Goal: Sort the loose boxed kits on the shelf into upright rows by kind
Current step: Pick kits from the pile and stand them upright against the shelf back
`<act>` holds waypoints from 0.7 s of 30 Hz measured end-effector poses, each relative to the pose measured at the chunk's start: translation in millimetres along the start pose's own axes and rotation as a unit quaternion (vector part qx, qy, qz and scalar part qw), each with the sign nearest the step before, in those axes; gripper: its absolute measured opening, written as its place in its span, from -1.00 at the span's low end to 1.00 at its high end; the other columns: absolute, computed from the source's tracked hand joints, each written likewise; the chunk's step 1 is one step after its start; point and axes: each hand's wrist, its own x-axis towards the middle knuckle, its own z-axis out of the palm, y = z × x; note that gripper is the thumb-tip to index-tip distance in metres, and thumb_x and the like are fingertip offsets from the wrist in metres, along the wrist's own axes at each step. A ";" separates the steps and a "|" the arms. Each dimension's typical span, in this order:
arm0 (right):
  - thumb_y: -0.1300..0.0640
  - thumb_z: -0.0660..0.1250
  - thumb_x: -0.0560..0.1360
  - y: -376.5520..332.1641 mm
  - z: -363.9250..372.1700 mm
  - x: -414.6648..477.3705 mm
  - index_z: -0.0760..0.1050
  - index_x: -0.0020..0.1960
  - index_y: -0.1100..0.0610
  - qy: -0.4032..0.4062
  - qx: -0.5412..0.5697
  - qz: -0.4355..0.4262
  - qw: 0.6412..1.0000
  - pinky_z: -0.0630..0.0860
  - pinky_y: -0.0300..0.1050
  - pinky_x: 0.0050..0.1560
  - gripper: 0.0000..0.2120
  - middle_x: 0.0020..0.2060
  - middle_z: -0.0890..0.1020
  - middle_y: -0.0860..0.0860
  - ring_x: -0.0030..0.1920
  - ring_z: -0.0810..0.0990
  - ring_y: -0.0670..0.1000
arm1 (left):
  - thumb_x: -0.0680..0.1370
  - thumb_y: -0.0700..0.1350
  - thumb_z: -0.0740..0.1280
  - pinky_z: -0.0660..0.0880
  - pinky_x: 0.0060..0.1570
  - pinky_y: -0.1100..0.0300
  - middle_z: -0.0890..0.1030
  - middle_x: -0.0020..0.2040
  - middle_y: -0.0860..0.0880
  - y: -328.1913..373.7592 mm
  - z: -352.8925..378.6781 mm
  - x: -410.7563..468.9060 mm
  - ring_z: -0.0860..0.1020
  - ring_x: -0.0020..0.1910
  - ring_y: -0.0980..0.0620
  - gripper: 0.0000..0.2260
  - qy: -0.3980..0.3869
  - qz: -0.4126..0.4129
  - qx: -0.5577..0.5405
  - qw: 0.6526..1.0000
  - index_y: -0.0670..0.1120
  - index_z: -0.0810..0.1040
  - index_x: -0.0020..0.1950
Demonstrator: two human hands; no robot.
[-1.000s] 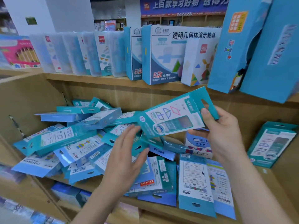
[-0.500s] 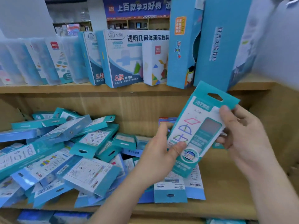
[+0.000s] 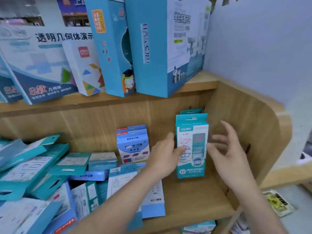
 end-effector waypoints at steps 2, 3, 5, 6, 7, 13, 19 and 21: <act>0.20 0.32 0.51 13.8 4.8 7.2 0.14 0.45 -0.16 -0.026 -0.011 0.004 1.000 0.42 -0.49 -0.23 -0.37 0.03 0.48 -0.20 -0.01 0.55 -0.21 | 0.57 0.02 0.27 0.43 -0.26 0.15 0.63 0.08 -0.03 -6.3 12.4 25.4 0.60 0.00 -0.05 -0.83 0.010 -0.022 0.013 1.000 -0.05 0.35 0.00; 0.22 0.32 0.52 21.3 7.3 11.4 0.14 0.45 -0.16 -0.042 -0.010 0.011 0.999 0.42 -0.52 -0.24 -0.37 0.03 0.47 -0.21 -0.01 0.55 -0.20 | 0.57 0.00 0.28 0.42 -0.25 0.17 0.63 0.11 -0.04 -8.5 20.3 38.3 0.59 0.03 -0.06 -0.84 0.012 -0.031 0.020 0.999 -0.06 0.37 0.01; 0.25 0.30 0.52 33.2 17.0 18.4 0.16 0.44 -0.16 -0.074 -0.006 0.022 0.997 0.44 -0.50 -0.20 -0.39 0.10 0.47 -0.18 0.02 0.54 -0.18 | 0.57 -0.03 0.30 0.41 -0.23 0.19 0.63 0.13 -0.06 -14.6 34.8 58.4 0.59 0.07 -0.08 -0.84 0.018 -0.045 0.038 0.998 -0.08 0.40 0.03; 0.25 0.29 0.52 40.0 22.3 21.5 0.16 0.44 -0.16 -0.084 -0.007 0.027 0.996 0.46 -0.47 -0.15 -0.39 0.16 0.46 -0.15 0.06 0.54 -0.17 | 0.56 -0.04 0.31 0.42 -0.19 0.17 0.63 0.12 -0.07 -16.8 42.1 66.1 0.59 0.07 -0.08 -0.82 0.024 -0.049 0.046 0.997 -0.10 0.41 0.06; 0.25 0.29 0.52 47.0 27.9 24.5 0.16 0.44 -0.14 -0.093 -0.012 0.031 0.995 0.47 -0.43 -0.07 -0.39 0.21 0.45 -0.12 0.12 0.53 -0.13 | 0.55 -0.04 0.32 0.43 -0.16 0.15 0.64 0.11 -0.07 -18.1 48.6 72.4 0.59 0.07 -0.09 -0.80 0.032 -0.052 0.047 0.997 -0.11 0.42 0.09; 0.30 0.23 0.51 73.1 61.1 45.5 0.13 0.50 0.02 -0.094 -0.009 0.072 0.993 0.35 -0.02 0.36 -0.37 0.42 0.36 0.00 0.37 0.38 0.00 | 0.50 -0.10 0.39 0.47 -0.08 0.15 0.63 0.11 -0.10 -16.9 65.4 96.5 0.61 0.07 -0.07 -0.64 0.094 -0.071 -0.007 0.993 -0.14 0.37 0.22; 0.38 0.16 0.49 77.9 77.7 67.9 0.10 0.52 0.01 -0.065 0.010 0.103 0.993 0.35 -0.09 0.33 -0.33 0.44 0.33 -0.01 0.40 0.33 0.04 | 0.48 -0.13 0.41 0.47 -0.04 0.10 0.62 0.12 -0.13 -11.3 65.1 113.2 0.59 0.09 -0.13 -0.60 0.107 -0.078 -0.004 0.991 -0.13 0.36 0.26; 0.41 0.16 0.47 79.9 81.2 75.4 0.10 0.52 0.01 -0.057 0.030 0.110 0.992 0.36 -0.03 0.35 -0.31 0.43 0.34 0.00 0.39 0.34 0.04 | 0.48 -0.13 0.41 0.48 -0.05 0.09 0.62 0.12 -0.13 -11.0 64.4 117.3 0.59 0.08 -0.15 -0.62 0.104 -0.079 0.009 0.991 -0.13 0.36 0.24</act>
